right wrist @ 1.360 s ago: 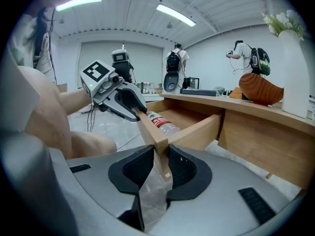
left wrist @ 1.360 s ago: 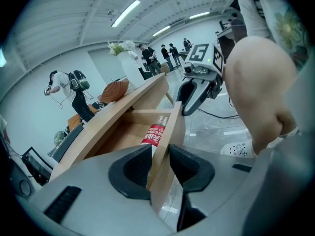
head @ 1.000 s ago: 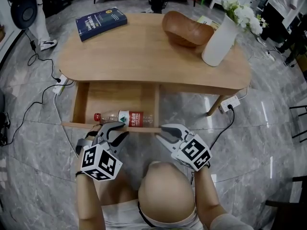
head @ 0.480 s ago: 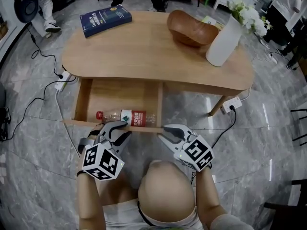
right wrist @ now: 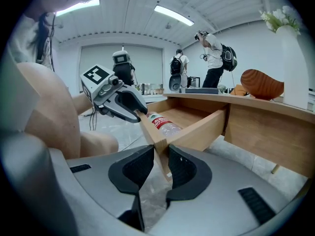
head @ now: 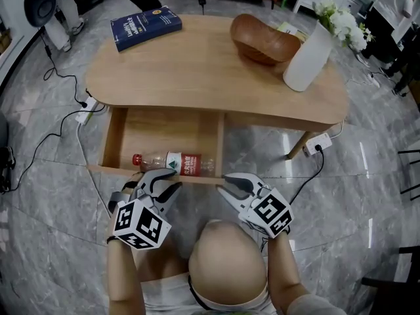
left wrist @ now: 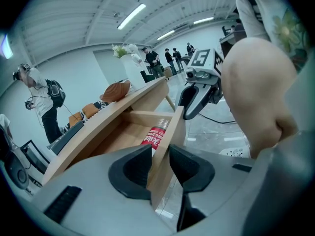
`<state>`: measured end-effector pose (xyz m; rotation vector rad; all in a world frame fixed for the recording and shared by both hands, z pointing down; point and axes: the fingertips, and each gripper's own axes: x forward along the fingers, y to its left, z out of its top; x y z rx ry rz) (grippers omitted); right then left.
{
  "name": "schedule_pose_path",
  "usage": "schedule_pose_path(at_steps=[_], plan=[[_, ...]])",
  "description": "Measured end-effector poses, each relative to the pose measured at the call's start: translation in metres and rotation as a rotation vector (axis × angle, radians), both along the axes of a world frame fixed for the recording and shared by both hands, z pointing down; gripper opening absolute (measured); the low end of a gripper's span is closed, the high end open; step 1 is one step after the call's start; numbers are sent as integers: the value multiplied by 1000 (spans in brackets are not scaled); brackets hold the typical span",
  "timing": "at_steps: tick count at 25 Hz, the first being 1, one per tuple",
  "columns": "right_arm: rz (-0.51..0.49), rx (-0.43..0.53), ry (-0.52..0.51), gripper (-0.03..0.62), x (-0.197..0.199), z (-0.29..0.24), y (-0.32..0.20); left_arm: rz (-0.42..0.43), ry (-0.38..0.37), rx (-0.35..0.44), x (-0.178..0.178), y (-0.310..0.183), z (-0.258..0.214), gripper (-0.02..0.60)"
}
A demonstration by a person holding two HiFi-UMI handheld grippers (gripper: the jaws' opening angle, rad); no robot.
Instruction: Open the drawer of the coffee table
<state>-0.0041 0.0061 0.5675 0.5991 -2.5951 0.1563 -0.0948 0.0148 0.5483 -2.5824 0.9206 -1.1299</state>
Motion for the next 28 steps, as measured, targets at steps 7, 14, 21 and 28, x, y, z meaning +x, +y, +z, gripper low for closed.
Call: schedule_pose_path(at_steps=[7, 14, 21, 28], plan=[[-3, -11, -2, 97, 0, 1, 6, 2, 6, -10, 1, 5, 1, 117], [-12, -14, 3, 97, 0, 4, 10, 0, 7, -11, 2, 9, 4, 117], [-14, -15, -13, 97, 0, 5, 13, -3, 6, -12, 1, 12, 5, 117], [-22, -18, -22, 97, 0, 7, 17, -4, -2, -18, 1, 16, 8, 116]])
